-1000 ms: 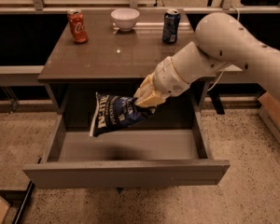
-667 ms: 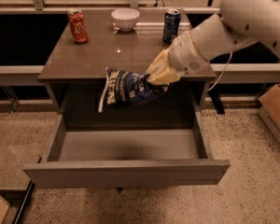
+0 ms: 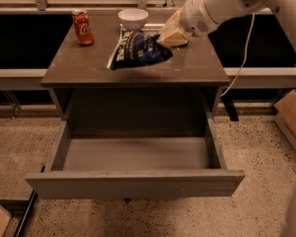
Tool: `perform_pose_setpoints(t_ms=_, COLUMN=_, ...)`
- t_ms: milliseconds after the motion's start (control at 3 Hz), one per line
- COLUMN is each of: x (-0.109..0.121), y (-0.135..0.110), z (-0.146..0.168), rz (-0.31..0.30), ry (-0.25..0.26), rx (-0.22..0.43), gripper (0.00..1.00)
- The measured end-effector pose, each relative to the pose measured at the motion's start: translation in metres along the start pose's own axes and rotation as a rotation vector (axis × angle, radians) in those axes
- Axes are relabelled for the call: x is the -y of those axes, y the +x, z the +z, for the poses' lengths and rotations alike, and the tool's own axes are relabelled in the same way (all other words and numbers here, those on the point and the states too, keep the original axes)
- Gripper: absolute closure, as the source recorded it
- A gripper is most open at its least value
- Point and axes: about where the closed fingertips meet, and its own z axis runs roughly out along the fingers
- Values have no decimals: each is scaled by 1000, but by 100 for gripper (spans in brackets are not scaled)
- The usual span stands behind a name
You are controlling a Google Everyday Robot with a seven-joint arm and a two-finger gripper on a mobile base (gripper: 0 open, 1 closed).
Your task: Pick blue chip bag from top drawer and place on counter
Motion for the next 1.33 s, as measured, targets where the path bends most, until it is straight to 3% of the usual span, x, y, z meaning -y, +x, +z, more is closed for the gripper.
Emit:
perform_pose_setpoints(t_ms=333, x=44, y=-6, z=32, rz=61, ry=40, rx=-4, gripper=100)
perform_pose_setpoints(t_ms=667, x=65, y=-10, z=79, rz=88, ry=26, rx=13, gripper=100)
perform_pose_setpoints(t_ms=1000, x=67, y=-9, z=87, rz=89, ry=22, rx=17, gripper=82)
perform_pose_setpoints(t_ms=1333, x=66, y=-9, z=91, rz=90, ry=16, rx=17, gripper=58)
